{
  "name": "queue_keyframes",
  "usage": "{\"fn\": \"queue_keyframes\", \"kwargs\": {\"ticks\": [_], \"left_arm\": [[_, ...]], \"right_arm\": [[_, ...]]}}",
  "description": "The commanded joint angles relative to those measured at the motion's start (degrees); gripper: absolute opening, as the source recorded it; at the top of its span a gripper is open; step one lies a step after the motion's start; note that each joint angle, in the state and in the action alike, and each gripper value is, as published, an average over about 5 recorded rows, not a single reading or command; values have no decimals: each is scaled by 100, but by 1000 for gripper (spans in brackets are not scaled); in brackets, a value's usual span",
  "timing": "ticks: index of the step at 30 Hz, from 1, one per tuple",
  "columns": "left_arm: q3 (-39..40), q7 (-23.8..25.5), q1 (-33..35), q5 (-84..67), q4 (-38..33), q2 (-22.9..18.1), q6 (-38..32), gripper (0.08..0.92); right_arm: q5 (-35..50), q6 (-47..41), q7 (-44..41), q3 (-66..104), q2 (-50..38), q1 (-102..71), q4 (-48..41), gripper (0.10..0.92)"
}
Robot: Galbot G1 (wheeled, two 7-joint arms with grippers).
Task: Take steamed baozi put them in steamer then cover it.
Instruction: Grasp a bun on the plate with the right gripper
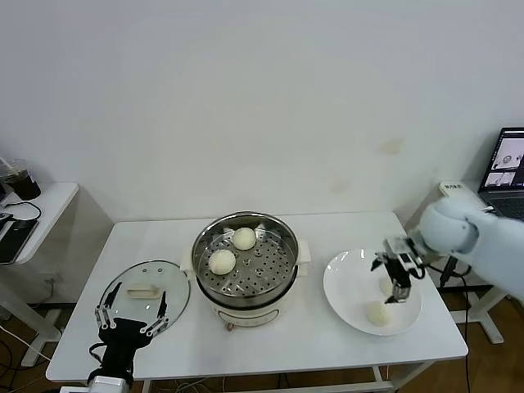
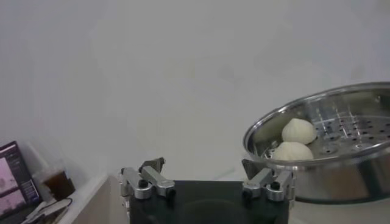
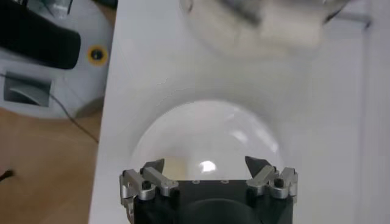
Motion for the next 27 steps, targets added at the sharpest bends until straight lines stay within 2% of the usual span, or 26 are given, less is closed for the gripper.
{"fn": "queue_keyframes", "kwargs": {"ticks": [1,22,27], "left_arm": [[18,-4,33,44,25,-39,-7,823],[-25,-11,81,65,76,-71,-22,823],[-32,-8,58,64,79,-50,-19,823]], "right_arm": [[-950,191,182,1277,-326,-1968,-239,823],[-1190,184,363,1422,598,-2305,-1031,821],[-1152,139,376,1417,696,-2298,-1056,770]]}}
